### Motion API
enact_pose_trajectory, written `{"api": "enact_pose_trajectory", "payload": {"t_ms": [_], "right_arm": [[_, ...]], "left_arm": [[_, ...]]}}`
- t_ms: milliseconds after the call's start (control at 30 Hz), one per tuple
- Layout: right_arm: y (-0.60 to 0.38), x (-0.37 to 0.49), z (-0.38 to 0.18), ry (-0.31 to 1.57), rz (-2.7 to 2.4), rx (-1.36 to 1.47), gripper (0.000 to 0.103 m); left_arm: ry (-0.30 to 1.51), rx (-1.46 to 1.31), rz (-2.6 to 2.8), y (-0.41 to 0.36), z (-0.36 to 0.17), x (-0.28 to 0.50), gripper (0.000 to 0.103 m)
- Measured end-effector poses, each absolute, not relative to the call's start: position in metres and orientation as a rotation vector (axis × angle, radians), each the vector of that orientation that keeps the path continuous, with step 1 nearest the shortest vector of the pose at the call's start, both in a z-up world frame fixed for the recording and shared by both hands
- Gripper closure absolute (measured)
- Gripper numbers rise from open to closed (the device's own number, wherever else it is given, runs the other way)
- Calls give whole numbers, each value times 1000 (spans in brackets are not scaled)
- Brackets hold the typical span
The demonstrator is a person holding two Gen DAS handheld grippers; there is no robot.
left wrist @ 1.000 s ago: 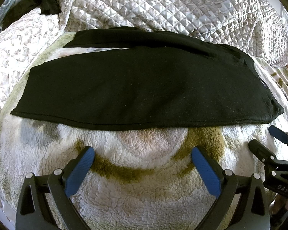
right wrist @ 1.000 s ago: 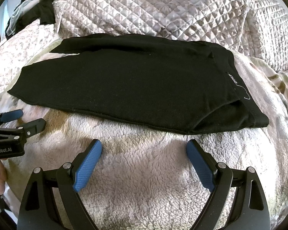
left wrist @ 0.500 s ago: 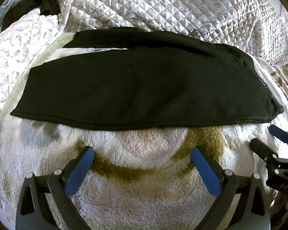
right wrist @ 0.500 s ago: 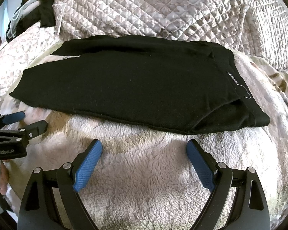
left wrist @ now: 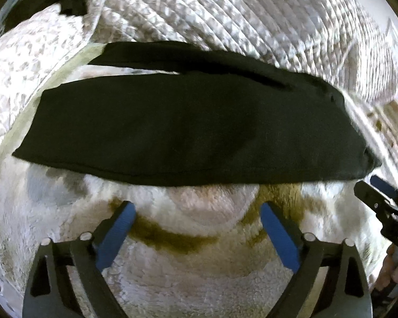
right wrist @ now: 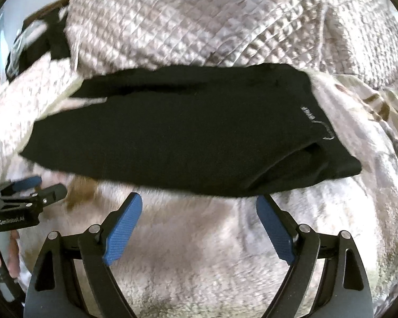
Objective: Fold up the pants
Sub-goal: 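Grasp the logo end of the pants with the right tool while the left tool grasps the other end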
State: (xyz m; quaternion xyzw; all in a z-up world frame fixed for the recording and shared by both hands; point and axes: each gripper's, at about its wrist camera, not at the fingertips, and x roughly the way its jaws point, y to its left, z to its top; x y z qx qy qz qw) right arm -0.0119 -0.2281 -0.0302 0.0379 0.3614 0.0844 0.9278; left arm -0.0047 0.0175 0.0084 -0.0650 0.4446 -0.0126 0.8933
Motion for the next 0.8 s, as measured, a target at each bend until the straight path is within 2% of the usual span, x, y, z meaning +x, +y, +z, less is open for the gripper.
{"api": "enact_pose_trajectory", "payload": {"t_ms": [233, 367, 567, 733, 800], "right_arm": [[-274, -1, -33, 782, 97, 311, 25], [-300, 3, -35, 775, 78, 466, 36], [-329, 17, -40, 749, 26, 604, 37], [-347, 28, -43, 711, 26, 705, 37], [-353, 33, -44, 700, 23, 738, 41]], "left_arm": [[851, -310, 75, 68, 20, -11, 14], [814, -417, 135, 94, 23, -15, 19], [771, -549, 266, 140, 16, -16, 22], [737, -576, 244, 150, 9, -2, 22], [718, -573, 244, 153, 8, 5, 22]]}}
